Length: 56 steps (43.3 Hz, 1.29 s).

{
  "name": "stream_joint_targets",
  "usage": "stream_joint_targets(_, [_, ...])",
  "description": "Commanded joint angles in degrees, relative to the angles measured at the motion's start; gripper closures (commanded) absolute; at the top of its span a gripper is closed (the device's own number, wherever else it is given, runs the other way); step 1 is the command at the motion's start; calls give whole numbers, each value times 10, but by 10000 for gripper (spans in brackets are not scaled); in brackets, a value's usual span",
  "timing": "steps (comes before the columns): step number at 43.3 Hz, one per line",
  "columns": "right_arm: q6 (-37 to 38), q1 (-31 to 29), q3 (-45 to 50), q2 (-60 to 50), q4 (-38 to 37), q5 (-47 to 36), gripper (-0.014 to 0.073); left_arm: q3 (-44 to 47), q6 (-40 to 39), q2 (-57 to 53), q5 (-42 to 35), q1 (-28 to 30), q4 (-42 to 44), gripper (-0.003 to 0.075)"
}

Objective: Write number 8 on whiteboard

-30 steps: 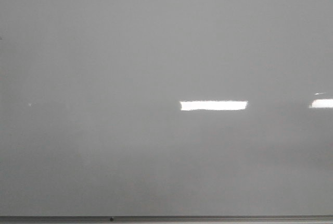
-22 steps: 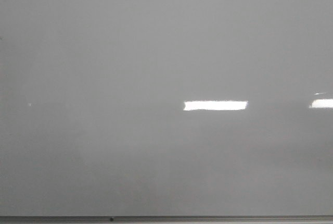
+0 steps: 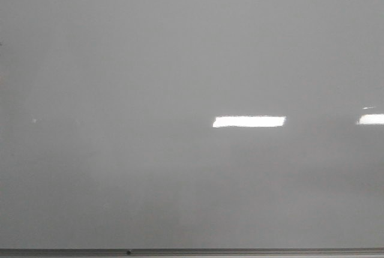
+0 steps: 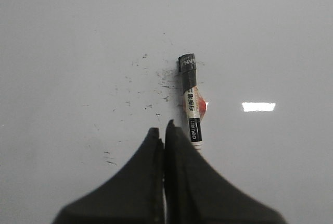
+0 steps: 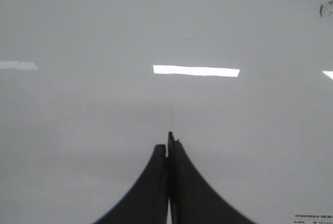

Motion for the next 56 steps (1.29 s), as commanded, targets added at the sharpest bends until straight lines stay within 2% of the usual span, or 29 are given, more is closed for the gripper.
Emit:
stream_joint_targets(1, [1,-3,-1,-11,-4,-47,661,2,-4,-11,-44,2,-1,739])
stream_joint_targets(21, [1,-3,-1,-11,-3,-48,661,2,-4,-11,-51,2,-1,739])
stream_joint_targets(27, [1,-3,-3,-11,1,-78,661,1,-4,-11,-84,2,-1,739])
stream_joint_targets(32, [1,-3,-44,-11,2,-92,661,-30,-7,-11,-134,2,-33,739])
stream_joint_targets(39, [1,-3,-158,7,2,-19,661,-137,-7,12,-66,2,-12,739])
stream_joint_targets(47, [1,-3,-258,106,2,52,661,-235,-7,120,40,2,32,739])
stream_joint_targets(56, [1,-3,-296,211,2,58,661,-257,-7,233,28,2,32,730])
